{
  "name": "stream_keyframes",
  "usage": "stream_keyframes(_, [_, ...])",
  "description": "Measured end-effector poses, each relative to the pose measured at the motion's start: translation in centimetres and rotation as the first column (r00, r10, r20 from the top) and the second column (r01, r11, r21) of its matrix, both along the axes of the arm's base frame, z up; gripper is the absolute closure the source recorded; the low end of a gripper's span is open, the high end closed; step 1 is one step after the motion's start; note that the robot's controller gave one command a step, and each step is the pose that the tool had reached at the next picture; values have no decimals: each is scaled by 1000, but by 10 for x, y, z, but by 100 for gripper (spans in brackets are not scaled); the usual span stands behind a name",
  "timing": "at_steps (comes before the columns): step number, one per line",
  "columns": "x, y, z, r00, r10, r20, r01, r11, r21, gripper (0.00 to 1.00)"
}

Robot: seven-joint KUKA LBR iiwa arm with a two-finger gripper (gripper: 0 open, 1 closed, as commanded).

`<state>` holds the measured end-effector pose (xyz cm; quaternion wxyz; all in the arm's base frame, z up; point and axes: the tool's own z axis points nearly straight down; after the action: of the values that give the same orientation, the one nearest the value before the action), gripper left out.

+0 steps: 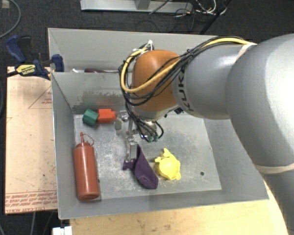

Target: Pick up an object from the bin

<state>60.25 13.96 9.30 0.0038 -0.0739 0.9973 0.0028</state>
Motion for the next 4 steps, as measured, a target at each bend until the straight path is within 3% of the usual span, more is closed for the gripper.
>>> stream_keyframes(1, [-5,-30,-8,977,215,-9,-215,977,-3,0])
stream_keyframes(2, [-5,-77,-21,1000,25,5,-25,1000,3,100])
stream_keyframes(4, [-2,-81,-21,999,40,7,-41,999,5,100])
